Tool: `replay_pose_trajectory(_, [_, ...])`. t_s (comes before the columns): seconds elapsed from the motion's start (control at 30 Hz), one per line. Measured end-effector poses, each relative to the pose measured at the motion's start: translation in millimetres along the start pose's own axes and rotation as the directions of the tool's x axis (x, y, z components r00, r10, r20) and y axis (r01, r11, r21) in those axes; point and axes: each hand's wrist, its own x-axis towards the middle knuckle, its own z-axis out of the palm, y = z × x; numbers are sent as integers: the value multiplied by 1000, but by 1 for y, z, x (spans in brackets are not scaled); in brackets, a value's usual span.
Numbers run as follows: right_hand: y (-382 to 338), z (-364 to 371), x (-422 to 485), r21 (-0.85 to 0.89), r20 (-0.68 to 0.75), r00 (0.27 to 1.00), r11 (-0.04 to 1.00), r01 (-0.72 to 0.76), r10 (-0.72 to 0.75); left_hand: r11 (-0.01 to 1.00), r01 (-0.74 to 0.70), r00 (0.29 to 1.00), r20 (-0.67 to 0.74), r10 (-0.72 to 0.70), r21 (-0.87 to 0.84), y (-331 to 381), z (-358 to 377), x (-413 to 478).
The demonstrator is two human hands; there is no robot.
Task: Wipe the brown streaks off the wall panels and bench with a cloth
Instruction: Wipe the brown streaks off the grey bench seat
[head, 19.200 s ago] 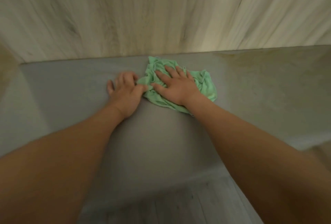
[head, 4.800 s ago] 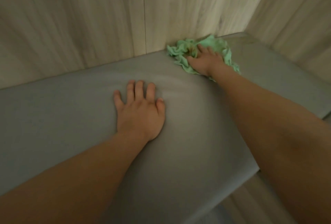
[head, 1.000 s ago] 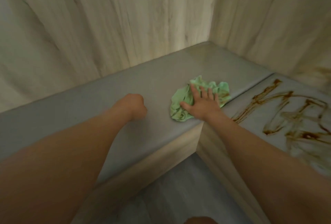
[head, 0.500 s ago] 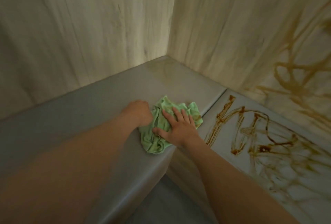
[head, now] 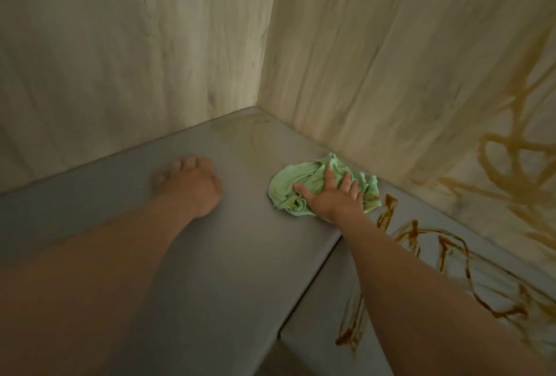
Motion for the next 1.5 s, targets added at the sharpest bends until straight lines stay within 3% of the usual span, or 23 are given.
replay_pose_trajectory(0.1, [3,-6,36,8,-37,999,1000,-20,21,996,71,997,-14,-71,44,-3,19,16])
replay_pose_trajectory(0.27, [-3,-19,78,-8,-74,997,999,-39,38,997,54,993,-111,-47,60,-9,31,16])
replay_pose_trajectory(0.5, [-51,-18,109,31,-192,947,966,-257,258,998,28,985,-171,-20,48,-9,33,15])
replay_pose_trajectory(0.73, [-102,-8,142,90,-276,939,978,-186,204,997,35,981,-194,-21,66,-8,39,19])
replay_pose_trajectory(0.83, [-107,-8,149,65,-278,954,993,-98,113,997,28,981,-193,-14,71,-8,39,19])
replay_pose_trajectory(0.93, [-121,-8,157,-27,-260,959,994,107,-110,998,30,979,-203,-16,63,-8,39,21])
replay_pose_trajectory(1.1, [-151,-12,195,-90,-162,891,905,416,-425,996,39,972,-234,-20,79,-9,41,20])
replay_pose_trajectory(1.37, [-197,-26,222,6,-62,877,879,477,-476,996,37,965,-263,-16,75,-11,45,21])
replay_pose_trajectory(1.5, [-227,-20,247,-60,-66,852,854,516,-519,995,31,961,-277,-4,93,-11,46,22])
